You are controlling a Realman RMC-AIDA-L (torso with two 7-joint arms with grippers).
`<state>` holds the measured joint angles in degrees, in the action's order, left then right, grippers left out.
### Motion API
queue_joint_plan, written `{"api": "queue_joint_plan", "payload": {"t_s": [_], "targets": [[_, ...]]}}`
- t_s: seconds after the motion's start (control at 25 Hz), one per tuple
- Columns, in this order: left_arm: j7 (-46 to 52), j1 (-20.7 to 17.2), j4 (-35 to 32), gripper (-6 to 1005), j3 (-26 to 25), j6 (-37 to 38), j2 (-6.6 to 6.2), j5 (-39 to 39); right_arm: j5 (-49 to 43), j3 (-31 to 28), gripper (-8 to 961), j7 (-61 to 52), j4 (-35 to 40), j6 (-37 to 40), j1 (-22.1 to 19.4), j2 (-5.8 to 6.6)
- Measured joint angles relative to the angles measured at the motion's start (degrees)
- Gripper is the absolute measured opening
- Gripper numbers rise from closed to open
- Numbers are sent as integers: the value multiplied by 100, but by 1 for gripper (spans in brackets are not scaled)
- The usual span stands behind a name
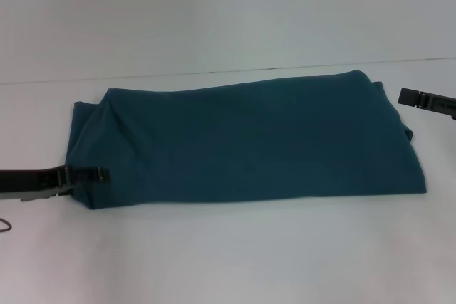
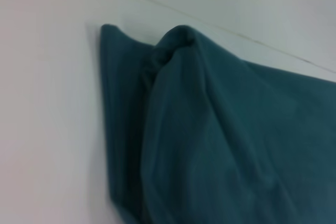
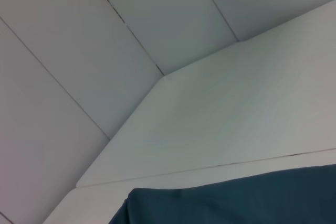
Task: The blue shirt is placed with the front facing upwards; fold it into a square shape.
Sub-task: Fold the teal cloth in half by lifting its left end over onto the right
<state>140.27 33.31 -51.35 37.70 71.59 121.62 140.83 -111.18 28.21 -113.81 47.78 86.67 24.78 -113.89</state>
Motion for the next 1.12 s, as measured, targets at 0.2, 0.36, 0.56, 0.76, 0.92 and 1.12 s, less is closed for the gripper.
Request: {"api": "queue_joint_plan", "payload": {"t_s": [0.2, 0.36, 0.56, 0.76, 0.92, 1.12], "targets": [[-1, 35, -14, 953, 0, 26, 2, -46, -7, 0, 872, 18, -19, -22, 0, 0], [-9, -52, -24, 953, -1, 33, -32, -28, -9, 0, 873, 36, -22, -51, 0, 0], [-21, -203, -146, 952, -32, 10, -48, 5, -12, 0, 873, 38, -23, -63, 0, 0], [-21, -263, -169, 952, -38, 28, -50, 27, -8, 0, 873, 11, -16, -67, 0, 13], [-6, -270, -161, 951, -18, 59, -51, 105, -4, 0, 873, 0, -9, -69, 0, 15], [5, -228, -185, 951, -19, 315, -70, 176, -1, -5, 873, -15, 1, -63, 0, 23]]}}
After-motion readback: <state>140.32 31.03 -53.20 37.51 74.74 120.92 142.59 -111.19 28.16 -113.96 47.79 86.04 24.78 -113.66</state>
